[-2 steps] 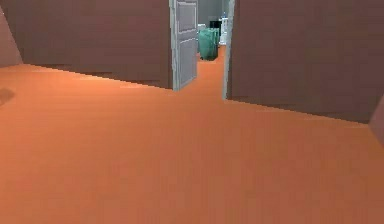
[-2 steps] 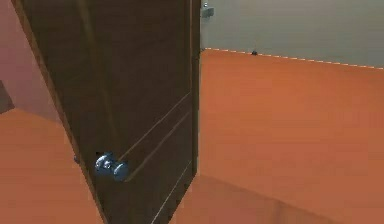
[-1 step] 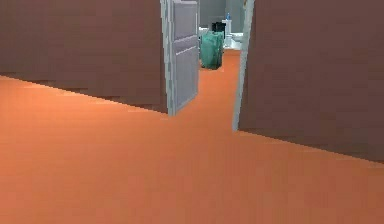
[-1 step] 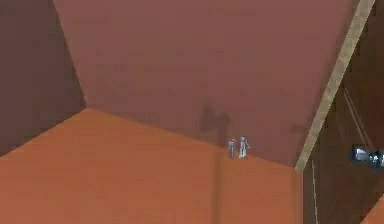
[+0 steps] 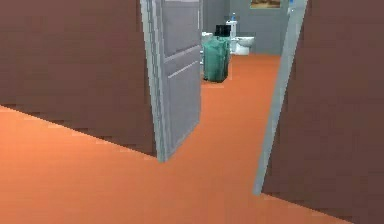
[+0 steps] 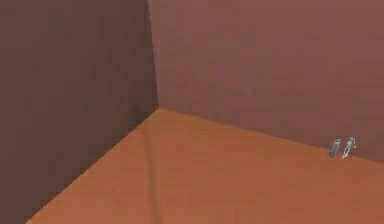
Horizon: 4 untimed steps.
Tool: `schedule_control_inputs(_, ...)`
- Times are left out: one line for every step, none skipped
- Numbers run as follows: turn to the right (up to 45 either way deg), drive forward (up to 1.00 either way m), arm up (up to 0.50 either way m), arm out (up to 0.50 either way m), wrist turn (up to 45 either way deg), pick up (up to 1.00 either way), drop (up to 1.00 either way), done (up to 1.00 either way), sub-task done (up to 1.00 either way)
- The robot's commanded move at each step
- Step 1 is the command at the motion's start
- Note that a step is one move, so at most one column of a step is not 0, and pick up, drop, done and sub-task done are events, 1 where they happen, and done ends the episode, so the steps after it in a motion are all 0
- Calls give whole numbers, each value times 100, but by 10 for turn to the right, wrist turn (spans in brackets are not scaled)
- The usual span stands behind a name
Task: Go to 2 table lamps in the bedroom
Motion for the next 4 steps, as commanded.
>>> schedule_control_inputs(0, 100, 0, 0, 0, 0, 0, 0, 0)
schedule_control_inputs(-30, 0, 0, 0, 0, 0, 0, 0, 0)
schedule_control_inputs(0, 20, 0, 0, 0, 0, 0, 0, 0)
schedule_control_inputs(240, 0, 0, 0, 0, 0, 0, 0, 0)
